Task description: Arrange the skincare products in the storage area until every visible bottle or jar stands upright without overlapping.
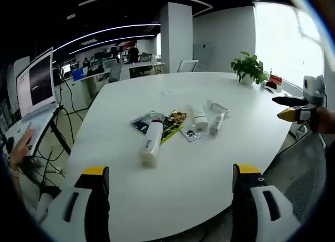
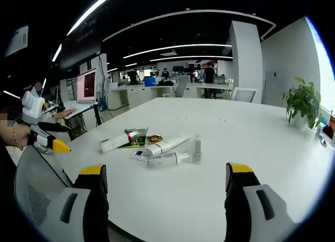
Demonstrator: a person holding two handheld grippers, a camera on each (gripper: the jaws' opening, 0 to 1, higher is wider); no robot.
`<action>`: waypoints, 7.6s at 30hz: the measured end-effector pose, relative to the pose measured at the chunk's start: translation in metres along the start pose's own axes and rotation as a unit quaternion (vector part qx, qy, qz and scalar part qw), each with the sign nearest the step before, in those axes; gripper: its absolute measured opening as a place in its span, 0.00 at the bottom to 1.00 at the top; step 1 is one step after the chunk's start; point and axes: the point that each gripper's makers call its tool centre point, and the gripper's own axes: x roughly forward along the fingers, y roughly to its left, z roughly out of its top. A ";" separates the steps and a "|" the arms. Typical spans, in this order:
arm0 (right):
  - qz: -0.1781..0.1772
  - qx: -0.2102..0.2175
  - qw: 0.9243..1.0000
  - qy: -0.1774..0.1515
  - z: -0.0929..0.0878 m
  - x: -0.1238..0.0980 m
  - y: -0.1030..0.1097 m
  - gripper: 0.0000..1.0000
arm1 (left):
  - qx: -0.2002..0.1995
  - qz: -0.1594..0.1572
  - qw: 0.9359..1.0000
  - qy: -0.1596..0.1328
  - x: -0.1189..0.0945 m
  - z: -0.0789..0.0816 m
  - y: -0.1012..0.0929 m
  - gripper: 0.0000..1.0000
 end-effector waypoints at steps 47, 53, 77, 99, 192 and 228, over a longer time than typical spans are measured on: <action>-0.017 0.008 1.000 0.003 -0.001 -0.001 -0.008 0.90 | 0.043 -0.037 0.997 0.054 0.041 0.012 0.009 0.91; -0.023 0.011 1.000 0.003 -0.002 -0.001 -0.010 0.89 | 0.059 -0.043 0.995 0.068 0.061 0.017 0.014 0.89; -0.043 0.019 0.999 0.008 -0.004 -0.002 -0.018 0.87 | 0.124 -0.085 0.974 0.167 0.134 0.019 0.024 0.81; -0.064 0.030 0.997 0.013 -0.006 -0.002 -0.027 0.86 | 0.187 -0.118 0.940 0.258 0.189 0.017 0.037 0.66; -0.033 -0.010 0.999 0.030 -0.010 0.002 -0.009 0.85 | -0.008 -0.197 0.943 0.269 0.162 0.042 -0.006 0.28; 0.303 0.106 0.945 -0.070 0.081 -0.003 0.099 0.60 | -0.042 -0.505 0.862 -0.016 0.015 0.175 -0.187 0.27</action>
